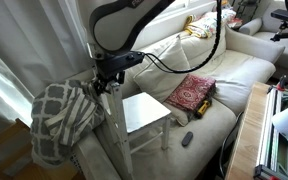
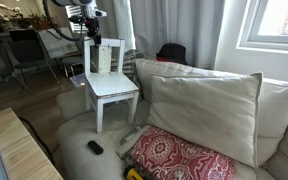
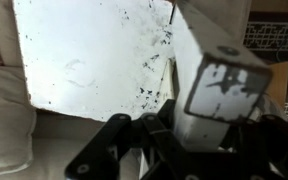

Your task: Twist the chair then put the pillow behind

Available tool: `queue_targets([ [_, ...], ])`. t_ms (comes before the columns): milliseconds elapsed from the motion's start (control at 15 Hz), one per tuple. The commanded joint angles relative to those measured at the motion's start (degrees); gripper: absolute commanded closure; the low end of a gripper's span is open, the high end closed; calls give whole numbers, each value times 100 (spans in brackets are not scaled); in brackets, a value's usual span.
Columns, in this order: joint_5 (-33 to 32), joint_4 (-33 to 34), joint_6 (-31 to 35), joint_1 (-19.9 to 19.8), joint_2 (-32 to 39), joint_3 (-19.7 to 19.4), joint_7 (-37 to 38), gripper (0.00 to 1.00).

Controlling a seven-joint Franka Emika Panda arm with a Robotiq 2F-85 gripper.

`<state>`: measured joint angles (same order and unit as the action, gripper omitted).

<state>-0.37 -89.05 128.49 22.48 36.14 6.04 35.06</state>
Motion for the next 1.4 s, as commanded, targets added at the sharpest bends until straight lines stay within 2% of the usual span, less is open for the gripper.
queue_targets([
  [0, 97, -104, 200, 37, -88, 53, -103, 55],
  [67, 83, -98, 139, 48, -60, 62, -131, 55],
  [133, 91, -100, 122, 40, -45, 93, -227, 50],
  [533, 79, -54, -97, 71, 2, 162, -560, 4],
  [600, 81, -55, -126, 69, 2, 164, -613, 1],
  [933, 295, -95, 100, -35, -45, 250, -795, 0],
  [1333, 1102, -153, 742, -309, -76, 548, -1352, 0],
])
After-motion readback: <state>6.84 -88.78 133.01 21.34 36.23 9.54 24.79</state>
